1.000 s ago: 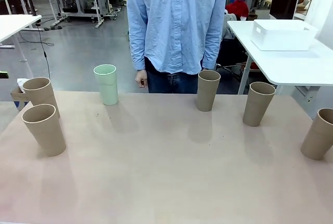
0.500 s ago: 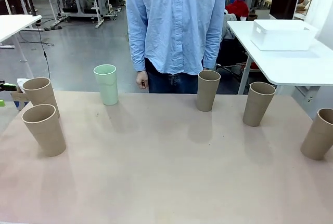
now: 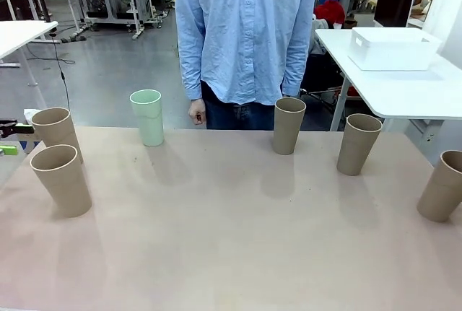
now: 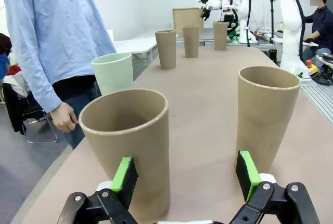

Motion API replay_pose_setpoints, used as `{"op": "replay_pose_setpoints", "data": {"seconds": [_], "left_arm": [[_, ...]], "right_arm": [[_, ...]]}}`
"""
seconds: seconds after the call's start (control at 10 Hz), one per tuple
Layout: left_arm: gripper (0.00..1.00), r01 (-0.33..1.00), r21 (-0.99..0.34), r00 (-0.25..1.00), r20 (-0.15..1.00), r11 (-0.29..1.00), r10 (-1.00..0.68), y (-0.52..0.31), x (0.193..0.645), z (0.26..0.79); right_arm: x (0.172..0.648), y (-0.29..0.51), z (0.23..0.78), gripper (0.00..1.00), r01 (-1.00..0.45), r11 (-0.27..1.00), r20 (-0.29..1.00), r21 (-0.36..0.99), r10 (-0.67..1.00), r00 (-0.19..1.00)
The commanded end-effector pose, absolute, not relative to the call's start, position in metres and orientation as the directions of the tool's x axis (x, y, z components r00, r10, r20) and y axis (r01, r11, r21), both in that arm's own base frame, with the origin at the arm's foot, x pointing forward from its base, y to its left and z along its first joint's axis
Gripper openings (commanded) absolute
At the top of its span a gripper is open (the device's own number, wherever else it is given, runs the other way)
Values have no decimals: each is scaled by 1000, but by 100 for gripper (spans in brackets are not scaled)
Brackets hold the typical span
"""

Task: Stack the cups and store them in the basket.
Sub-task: Pick up two Reusable plastic cups , one in each hand.

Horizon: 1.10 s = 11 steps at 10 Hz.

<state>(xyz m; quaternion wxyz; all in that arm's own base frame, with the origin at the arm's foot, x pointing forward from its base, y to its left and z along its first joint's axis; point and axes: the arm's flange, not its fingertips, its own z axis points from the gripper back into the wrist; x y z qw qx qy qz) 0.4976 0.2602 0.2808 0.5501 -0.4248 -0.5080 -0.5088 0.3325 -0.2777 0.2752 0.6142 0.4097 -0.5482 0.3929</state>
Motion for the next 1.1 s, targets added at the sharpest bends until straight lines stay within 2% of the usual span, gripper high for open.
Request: {"op": "replay_pose_setpoints", "data": {"seconds": [0.0,0.5,1.0], "left_arm": [[100,990,72,-58,991,120,-122,251,495,266],[100,997,2,5,997,83,-83,232,496,241],[100,986,0,22,991,166,-129,258,506,241]], "right_arm": [[343,-280,267,100,-938,343,997,46,48,67],[349,-273,249,100,-959,271,994,78,52,96],[350,-272,248,100,-956,282,994,80,53,99]]}}
